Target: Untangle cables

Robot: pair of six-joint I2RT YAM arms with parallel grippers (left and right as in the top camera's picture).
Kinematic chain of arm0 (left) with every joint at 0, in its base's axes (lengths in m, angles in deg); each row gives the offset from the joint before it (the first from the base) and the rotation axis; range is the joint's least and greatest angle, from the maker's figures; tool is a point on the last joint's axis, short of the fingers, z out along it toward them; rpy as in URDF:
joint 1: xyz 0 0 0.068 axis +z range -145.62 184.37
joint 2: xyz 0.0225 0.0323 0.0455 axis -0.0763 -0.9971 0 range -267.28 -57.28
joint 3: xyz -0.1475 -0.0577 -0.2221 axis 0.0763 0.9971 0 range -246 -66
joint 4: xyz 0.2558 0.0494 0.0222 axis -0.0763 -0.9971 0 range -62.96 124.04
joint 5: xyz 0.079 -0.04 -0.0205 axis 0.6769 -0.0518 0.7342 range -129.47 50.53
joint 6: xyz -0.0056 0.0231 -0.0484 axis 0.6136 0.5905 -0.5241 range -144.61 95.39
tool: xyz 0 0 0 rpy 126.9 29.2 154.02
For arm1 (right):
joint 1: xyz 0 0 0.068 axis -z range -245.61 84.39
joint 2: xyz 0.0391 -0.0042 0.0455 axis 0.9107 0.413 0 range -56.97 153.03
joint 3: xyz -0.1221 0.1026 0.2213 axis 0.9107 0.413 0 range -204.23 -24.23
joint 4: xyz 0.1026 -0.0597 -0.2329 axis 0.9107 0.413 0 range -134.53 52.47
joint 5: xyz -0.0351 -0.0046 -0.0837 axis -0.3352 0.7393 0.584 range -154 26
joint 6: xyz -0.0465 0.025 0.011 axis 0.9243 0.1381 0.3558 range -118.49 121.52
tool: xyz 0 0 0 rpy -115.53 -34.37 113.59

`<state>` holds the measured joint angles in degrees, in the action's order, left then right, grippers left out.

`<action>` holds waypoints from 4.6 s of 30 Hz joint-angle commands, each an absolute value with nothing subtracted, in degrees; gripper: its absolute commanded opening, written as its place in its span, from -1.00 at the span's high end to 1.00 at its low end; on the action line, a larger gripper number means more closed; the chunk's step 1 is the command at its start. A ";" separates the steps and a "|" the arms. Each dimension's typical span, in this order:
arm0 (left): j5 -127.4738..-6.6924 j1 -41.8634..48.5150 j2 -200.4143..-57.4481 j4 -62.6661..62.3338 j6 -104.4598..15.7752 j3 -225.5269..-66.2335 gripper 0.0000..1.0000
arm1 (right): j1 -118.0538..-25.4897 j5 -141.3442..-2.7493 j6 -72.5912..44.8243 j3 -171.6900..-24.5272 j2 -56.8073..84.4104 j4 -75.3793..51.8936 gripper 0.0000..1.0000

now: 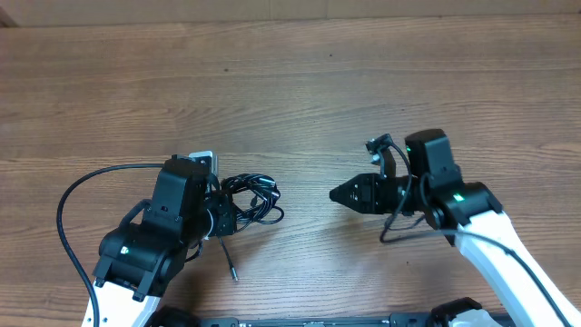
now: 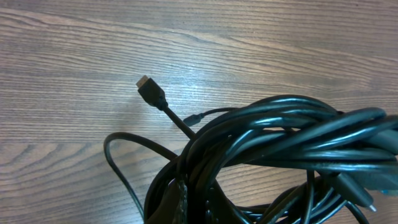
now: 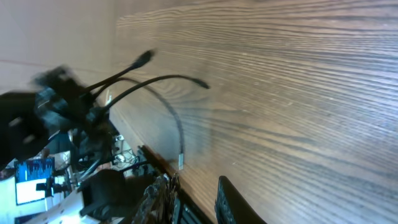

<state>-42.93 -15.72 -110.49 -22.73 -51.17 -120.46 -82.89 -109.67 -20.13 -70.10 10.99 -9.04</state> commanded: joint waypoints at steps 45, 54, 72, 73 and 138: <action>-71.00 -15.53 -123.28 -13.90 -27.55 -120.79 0.91 | -96.46 -115.31 -19.61 -71.17 11.82 -21.74 0.61; -74.41 -15.53 -123.28 -11.72 -29.91 -120.79 0.90 | -102.47 -93.48 -23.39 -71.17 11.85 -20.28 0.81; -95.02 -15.53 -123.28 -10.30 -29.91 -120.79 0.91 | -107.98 -53.46 -43.35 -71.17 11.85 -20.06 0.56; -94.91 -15.53 -123.28 -10.54 -29.86 -120.79 0.91 | -107.98 -51.82 -43.74 -71.17 11.85 -19.80 0.44; -47.78 -21.38 -153.62 11.45 -50.08 -120.68 0.64 | -107.98 -54.66 -45.20 -71.17 7.23 -4.08 -0.96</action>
<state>-49.64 -21.27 -153.09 11.32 -51.39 -120.44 -108.07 -54.79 -44.99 -70.14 7.58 -3.97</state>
